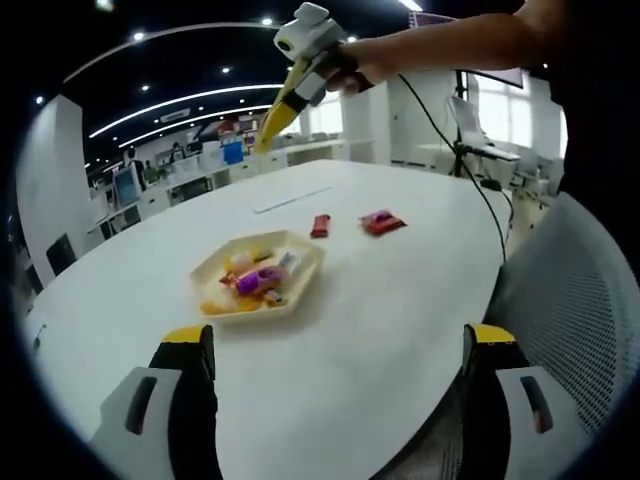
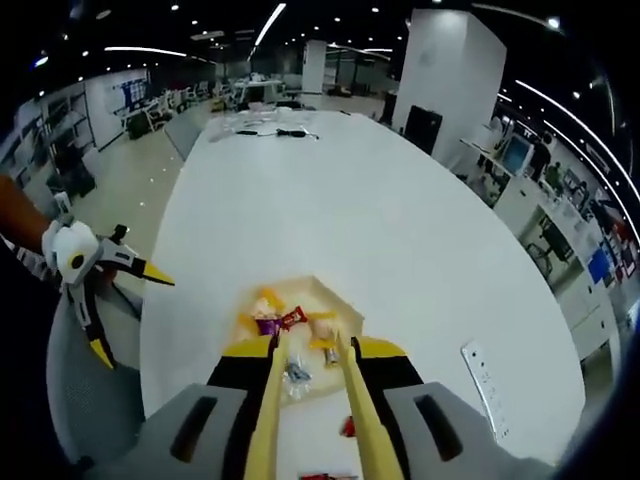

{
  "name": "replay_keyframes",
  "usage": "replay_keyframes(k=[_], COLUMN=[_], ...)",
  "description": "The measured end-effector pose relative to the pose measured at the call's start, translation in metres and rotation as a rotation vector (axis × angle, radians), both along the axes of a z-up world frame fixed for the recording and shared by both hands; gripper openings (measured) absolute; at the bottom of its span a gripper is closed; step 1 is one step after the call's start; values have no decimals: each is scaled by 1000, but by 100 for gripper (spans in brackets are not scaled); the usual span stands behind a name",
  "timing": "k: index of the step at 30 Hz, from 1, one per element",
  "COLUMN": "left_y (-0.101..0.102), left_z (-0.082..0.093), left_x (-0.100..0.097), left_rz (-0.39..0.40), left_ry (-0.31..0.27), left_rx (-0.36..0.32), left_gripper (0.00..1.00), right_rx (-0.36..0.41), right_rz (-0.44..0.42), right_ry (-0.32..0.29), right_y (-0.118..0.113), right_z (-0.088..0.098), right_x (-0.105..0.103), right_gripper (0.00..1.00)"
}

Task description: Place the target food into the container with the food tongs after gripping and lifting it, then release it inside without dropping or visibly crushing the food.

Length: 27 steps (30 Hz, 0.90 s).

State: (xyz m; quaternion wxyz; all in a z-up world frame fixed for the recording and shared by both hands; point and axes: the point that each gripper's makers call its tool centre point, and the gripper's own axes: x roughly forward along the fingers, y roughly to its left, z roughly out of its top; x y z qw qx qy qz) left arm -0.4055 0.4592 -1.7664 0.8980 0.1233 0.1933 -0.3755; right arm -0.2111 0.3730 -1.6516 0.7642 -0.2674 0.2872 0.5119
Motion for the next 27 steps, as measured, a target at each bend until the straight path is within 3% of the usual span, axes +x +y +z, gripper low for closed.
replay_keyframes(k=[4,6,8,10,27], left_y=[0,0,1,1,1], left_z=[0,0,0,1,-2], left_x=[0,0,1,1,0], left_rz=[1,2,5,5,2], left_ry=[-1,-2,1,-3,8], left_rx=[3,0,2,2,7], left_gripper=[99,99,99,99,99], right_rx=[-3,11,-12,-4,-5], right_rz=[-3,-6,3,0,-82], right_ry=[-3,26,-12,12,-19], right_y=[-9,-13,-19,-23,-95], right_z=[2,3,4,4,5], right_x=[-1,-3,-2,-5,2], right_gripper=[28,29,29,29,30])
